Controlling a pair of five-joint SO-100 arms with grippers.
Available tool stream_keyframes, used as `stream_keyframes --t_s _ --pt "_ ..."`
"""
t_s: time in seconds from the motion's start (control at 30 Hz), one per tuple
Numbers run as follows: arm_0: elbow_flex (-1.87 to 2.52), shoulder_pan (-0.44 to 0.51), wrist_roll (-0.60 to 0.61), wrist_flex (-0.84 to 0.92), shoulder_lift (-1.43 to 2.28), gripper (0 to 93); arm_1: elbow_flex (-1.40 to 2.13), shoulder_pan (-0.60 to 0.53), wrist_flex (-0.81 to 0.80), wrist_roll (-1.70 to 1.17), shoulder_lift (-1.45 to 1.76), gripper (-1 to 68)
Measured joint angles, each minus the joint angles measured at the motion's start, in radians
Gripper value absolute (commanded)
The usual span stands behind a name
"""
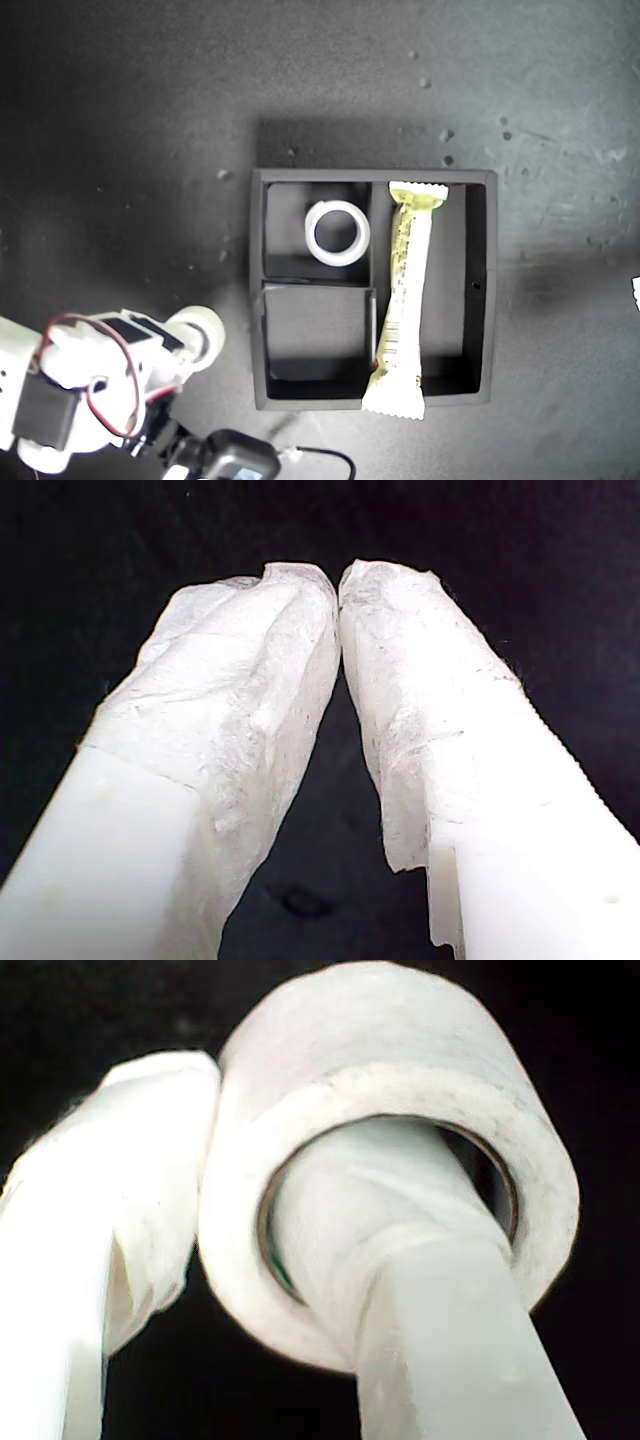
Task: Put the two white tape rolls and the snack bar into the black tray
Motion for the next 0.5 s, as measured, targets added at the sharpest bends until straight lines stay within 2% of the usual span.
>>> stream_keyframes --t_s 0.23,0.37,0.5 --pt "-0.477 -0.034 0.193 0.107 -0.202 0.0 0.037 0.003 -0.046 0.000 0.000 -0.3" --pt "-0.815 -0.038 0.209 0.264 -0.479 0.0 0.038 -0.003 -0.051 0.000 0.000 -0.3" --pt "-1.272 -0.049 0.199 0.503 -0.825 0.0 0.038 -0.029 -0.051 0.000 0.000 -0.3"
